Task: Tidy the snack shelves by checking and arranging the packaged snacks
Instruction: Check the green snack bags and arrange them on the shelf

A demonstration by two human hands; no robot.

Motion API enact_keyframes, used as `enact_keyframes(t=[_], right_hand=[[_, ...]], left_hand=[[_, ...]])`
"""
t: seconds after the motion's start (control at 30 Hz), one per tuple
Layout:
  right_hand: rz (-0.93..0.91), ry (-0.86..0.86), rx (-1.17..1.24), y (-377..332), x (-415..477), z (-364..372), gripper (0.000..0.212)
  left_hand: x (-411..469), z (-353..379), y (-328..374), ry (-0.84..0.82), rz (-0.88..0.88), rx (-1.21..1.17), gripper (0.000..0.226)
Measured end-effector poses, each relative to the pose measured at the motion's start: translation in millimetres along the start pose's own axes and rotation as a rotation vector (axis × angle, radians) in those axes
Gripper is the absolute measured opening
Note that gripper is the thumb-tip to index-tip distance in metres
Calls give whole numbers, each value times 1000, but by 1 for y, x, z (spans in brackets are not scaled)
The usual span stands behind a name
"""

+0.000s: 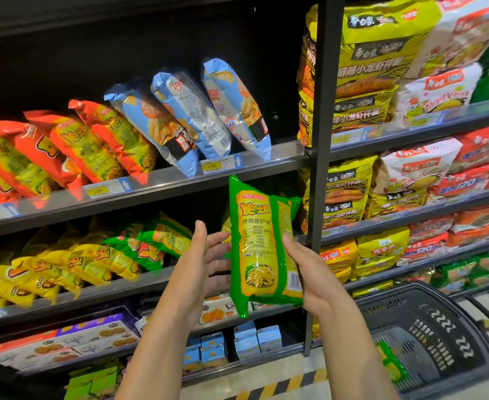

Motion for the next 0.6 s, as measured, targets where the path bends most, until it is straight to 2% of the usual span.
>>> enact_keyframes(t=[0.13, 0.3, 0.4, 0.6], right_hand=[[-121, 38, -177, -14, -1, 6, 36], [-189, 88, -334, -25, -1, 19, 60], [-195, 76, -380, -27, -2, 24, 71], [-134, 7, -369, -29, 0, 23, 59]], left_hand=[[-1, 7, -3, -57, -47, 135, 60], [2, 4, -15, -86, -67, 198, 58], [5, 1, -17, -49, -52, 126, 43], [12, -12, -21, 8, -48, -30, 41]])
Point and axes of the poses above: each hand's wrist, its own x-axis towards the middle knuckle, its own z-axis out of the palm, y = z × x, the point moved 9 cm from there along x, towards the middle knuckle, and after that the axes turned 12 degrees about -x, right-handed, at the moved point
